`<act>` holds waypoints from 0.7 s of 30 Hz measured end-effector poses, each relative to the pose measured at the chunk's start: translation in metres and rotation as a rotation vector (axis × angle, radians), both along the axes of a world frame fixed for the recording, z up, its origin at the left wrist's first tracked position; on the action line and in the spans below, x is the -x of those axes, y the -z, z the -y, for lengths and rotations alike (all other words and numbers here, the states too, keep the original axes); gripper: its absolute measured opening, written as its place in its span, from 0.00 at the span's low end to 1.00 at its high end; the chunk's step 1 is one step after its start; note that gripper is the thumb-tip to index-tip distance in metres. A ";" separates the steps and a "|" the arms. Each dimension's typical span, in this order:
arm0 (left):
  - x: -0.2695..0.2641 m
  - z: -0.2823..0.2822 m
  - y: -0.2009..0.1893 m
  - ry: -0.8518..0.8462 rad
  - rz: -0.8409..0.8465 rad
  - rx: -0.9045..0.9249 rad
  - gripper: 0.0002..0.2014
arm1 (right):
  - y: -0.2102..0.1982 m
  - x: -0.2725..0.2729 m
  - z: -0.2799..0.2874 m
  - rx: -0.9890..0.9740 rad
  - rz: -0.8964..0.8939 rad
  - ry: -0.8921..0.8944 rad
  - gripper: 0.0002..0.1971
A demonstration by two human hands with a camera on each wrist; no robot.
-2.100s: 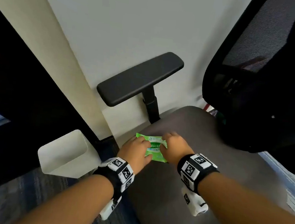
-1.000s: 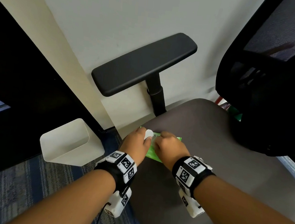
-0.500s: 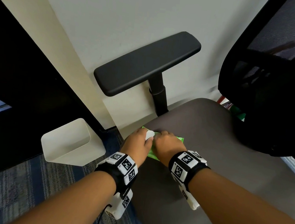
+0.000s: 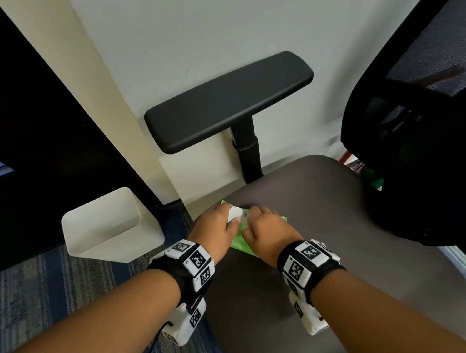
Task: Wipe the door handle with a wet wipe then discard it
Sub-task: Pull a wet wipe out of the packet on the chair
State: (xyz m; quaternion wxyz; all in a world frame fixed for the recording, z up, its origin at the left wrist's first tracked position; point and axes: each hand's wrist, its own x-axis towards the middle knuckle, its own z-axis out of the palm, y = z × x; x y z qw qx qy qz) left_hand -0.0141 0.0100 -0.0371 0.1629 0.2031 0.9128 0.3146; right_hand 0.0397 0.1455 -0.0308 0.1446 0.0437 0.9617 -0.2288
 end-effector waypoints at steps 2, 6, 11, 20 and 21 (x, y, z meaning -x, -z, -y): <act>0.000 0.000 0.000 0.000 0.002 0.001 0.12 | -0.002 -0.001 -0.001 0.000 -0.014 -0.013 0.20; 0.001 0.000 0.001 -0.004 0.004 0.003 0.13 | 0.000 -0.002 -0.004 -0.005 -0.054 -0.047 0.16; 0.002 0.001 0.003 0.009 0.008 0.010 0.12 | 0.000 -0.001 -0.008 0.072 -0.006 0.036 0.13; -0.005 0.004 0.005 0.122 -0.015 0.021 0.15 | 0.005 0.001 -0.018 0.344 -0.168 0.425 0.17; -0.008 0.005 0.005 0.184 -0.036 0.054 0.18 | 0.006 0.002 -0.020 0.377 -0.189 0.480 0.18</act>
